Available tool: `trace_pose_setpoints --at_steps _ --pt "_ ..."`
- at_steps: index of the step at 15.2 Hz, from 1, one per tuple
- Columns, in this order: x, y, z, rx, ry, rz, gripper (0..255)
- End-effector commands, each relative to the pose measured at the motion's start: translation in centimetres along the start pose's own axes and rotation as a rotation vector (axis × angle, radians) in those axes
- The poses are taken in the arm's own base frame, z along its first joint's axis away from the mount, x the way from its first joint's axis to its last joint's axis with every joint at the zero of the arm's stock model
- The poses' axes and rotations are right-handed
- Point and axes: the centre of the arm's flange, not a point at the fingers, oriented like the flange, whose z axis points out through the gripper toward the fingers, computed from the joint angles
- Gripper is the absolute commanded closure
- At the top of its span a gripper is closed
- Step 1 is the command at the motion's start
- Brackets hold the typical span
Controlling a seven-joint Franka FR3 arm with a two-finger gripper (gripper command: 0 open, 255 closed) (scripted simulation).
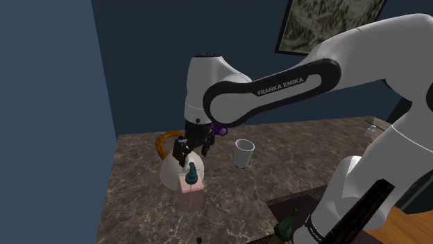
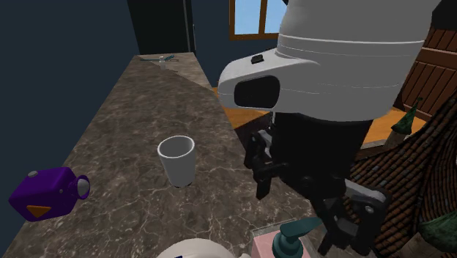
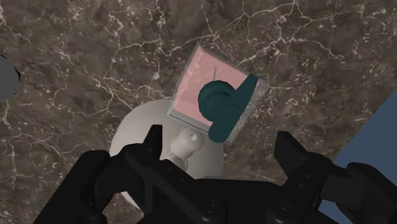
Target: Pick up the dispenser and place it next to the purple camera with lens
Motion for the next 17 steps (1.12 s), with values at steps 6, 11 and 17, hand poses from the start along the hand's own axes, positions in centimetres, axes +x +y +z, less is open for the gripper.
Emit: trace_pose_setpoints --at_steps 6,11,17 --pt "0.0 -0.5 3.7 0.002 0.0 0.001 0" --pt "0.0 -0.5 4.0 0.002 0.0 0.001 0" --pt "0.0 -0.5 4.0 0.002 0.0 0.001 255"
